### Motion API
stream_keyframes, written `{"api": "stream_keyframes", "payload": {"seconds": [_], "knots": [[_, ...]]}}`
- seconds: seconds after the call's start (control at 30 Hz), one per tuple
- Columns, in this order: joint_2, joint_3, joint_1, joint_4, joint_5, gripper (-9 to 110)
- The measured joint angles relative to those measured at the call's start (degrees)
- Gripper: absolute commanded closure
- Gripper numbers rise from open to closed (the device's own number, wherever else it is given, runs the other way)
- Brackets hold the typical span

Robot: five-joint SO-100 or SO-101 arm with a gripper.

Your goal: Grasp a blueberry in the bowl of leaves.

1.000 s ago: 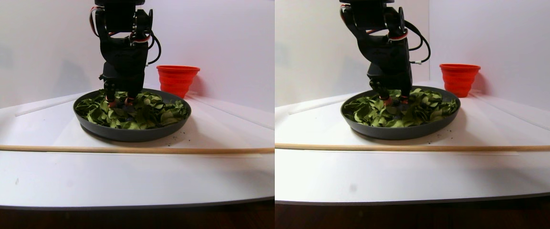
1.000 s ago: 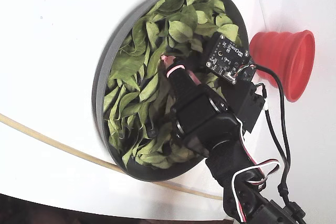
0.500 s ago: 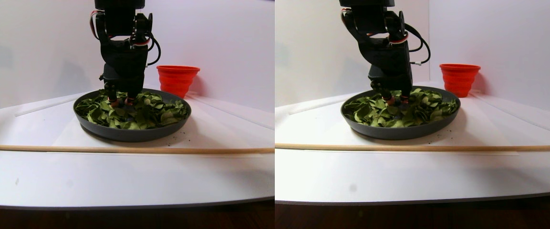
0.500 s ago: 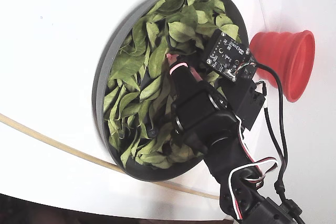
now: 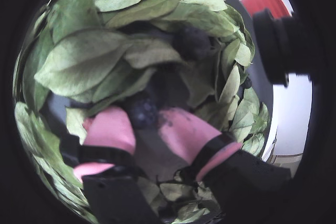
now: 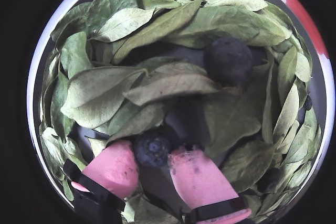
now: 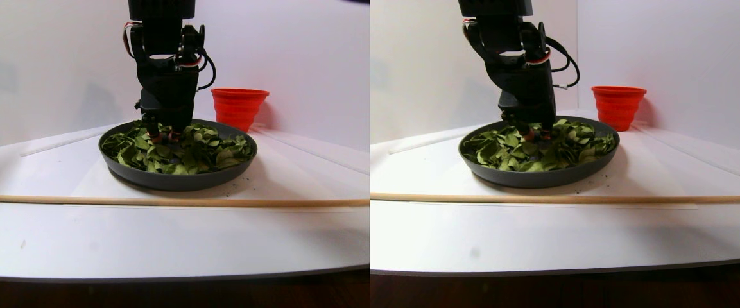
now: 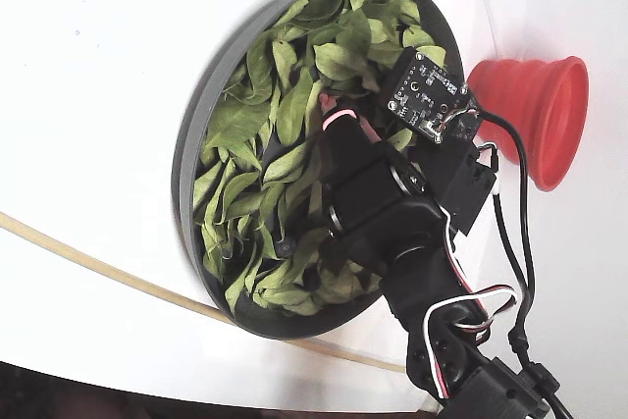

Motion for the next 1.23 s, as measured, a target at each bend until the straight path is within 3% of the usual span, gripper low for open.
{"api": "stream_keyframes", "payload": {"seconds": [1.23], "knots": [[9.5,7.8,0.0,3.0,-2.5,93]]}}
